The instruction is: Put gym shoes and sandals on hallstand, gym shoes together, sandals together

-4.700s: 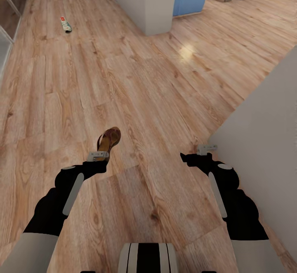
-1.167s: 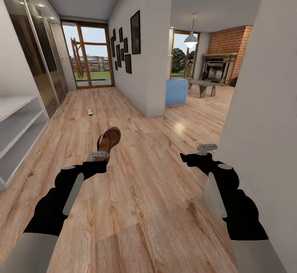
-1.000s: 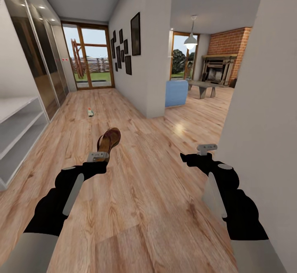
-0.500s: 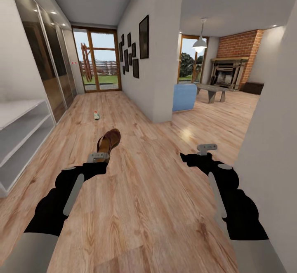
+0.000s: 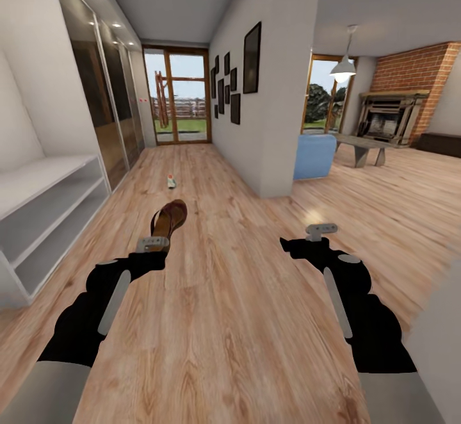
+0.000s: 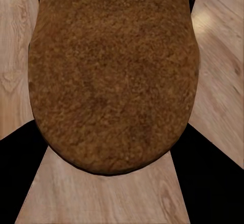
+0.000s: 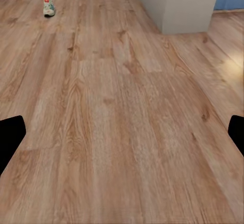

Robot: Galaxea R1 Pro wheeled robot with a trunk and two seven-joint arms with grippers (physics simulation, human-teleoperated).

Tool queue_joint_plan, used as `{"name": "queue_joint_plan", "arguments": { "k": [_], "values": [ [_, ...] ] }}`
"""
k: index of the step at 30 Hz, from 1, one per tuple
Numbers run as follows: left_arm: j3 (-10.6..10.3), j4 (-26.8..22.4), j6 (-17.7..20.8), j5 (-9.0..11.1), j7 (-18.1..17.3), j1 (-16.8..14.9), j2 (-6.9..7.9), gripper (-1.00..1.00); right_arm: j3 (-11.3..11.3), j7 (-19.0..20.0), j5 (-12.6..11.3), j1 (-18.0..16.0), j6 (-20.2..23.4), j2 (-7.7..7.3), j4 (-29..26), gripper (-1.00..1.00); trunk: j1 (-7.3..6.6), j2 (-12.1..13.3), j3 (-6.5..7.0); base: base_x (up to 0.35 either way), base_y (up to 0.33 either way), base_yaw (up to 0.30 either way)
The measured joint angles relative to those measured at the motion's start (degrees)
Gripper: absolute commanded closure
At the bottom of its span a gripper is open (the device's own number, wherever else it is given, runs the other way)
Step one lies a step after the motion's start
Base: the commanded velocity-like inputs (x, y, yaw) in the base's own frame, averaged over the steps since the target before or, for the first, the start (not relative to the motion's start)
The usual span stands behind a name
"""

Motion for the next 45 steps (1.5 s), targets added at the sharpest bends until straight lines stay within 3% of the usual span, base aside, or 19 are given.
{"name": "queue_joint_plan", "arguments": {
  "k": [12,24,45],
  "values": [
    [-0.07,1.24,-1.18,-0.01,-0.01,0.0,0.0,1.0,0.0,0.0,-0.01,0.0,0.0,0.0,0.0,-1.0,0.0,0.0,0.03,0.349,0.0,0.015],
    [-0.06,1.25,-1.15,-0.01,-0.01,0.0,0.0,1.0,-0.01,0.0,0.0,0.0,-0.01,0.0,0.0,-1.0,0.0,0.0,0.43,0.349,0.0,0.217],
    [-0.03,1.26,-1.19,-0.02,-0.01,0.0,0.0,1.0,-0.03,0.02,-0.17,0.0,0.0,-0.04,-0.01,-1.0,0.0,0.0,0.49,0.349,0.0,0.007]
  ]
}}
